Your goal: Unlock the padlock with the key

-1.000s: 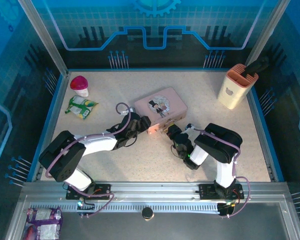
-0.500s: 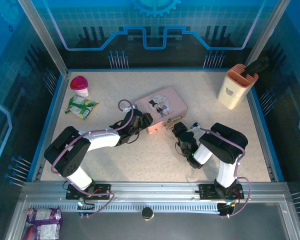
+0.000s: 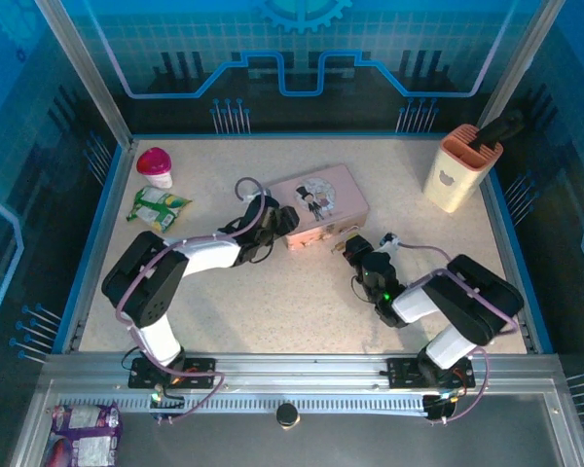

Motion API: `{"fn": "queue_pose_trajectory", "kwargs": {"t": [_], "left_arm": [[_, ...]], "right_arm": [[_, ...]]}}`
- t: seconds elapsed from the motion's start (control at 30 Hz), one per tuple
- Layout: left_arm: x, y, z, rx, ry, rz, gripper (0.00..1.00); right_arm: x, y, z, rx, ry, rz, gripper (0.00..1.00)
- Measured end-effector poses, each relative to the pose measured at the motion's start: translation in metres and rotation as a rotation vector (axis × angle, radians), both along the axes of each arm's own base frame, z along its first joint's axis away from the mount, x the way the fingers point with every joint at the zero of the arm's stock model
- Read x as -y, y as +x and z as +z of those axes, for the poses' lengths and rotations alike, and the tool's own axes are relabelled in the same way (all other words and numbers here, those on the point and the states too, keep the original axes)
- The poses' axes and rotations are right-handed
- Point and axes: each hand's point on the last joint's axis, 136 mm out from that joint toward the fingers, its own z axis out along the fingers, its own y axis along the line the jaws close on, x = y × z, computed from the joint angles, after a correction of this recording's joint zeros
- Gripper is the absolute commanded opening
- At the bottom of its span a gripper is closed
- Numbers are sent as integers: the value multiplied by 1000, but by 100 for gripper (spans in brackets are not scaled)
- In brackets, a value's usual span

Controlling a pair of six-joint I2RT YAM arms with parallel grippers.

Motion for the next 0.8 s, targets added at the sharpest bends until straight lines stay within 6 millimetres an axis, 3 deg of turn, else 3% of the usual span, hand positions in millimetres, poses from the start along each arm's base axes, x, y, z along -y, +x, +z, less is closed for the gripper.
{"fn": "queue_pose_trajectory", "kwargs": {"t": [0.23, 0.43, 0.6, 0.7, 0.8], "left_arm": [[0, 41, 6, 12, 64, -69, 60], [-4, 53, 22, 17, 123, -134, 65], [-17, 28, 58, 53, 165, -172, 69], [-34, -4, 93, 129, 156, -170, 70], [-55, -39, 109, 196, 157, -155, 71]], "right_arm": [[-13, -16, 9, -47, -149, 163, 0], [-28, -30, 32, -43, -299, 305, 0], [-46, -50, 44, -53, -441, 429, 0], [-61, -68, 45, -62, -527, 519, 0], [-70, -85, 38, -81, -602, 587, 0]]}}
